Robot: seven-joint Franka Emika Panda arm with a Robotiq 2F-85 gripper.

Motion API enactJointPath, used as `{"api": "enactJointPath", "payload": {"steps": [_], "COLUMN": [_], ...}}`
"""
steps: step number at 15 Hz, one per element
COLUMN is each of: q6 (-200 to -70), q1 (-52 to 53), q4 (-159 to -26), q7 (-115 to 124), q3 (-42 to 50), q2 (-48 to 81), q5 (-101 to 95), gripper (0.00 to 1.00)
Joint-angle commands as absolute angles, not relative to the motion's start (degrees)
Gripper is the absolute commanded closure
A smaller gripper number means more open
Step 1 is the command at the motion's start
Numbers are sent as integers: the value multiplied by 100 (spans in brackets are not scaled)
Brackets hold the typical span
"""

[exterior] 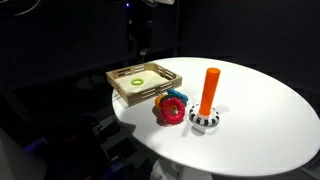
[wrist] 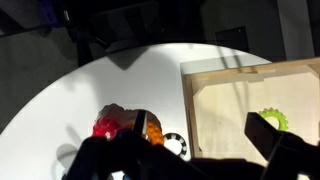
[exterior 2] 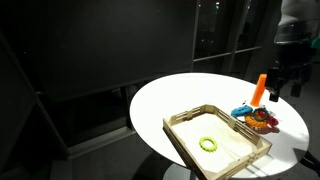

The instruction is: Remove the dark green ring from the tray and put it on the orange ring

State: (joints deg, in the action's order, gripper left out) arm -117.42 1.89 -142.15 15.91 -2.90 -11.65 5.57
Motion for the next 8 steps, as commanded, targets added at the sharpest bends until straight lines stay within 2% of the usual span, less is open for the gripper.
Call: {"api": "enactJointPath", "payload": {"steps": [1,8], "q6": [-11271,-10857], "q1": [205,174], "q4": [-14222,-14155], "q7": [1921,2028], "q3": [-471,-683], "q2": [-1819,-2628], "q5": [364,374], "gripper": [0,0]}}
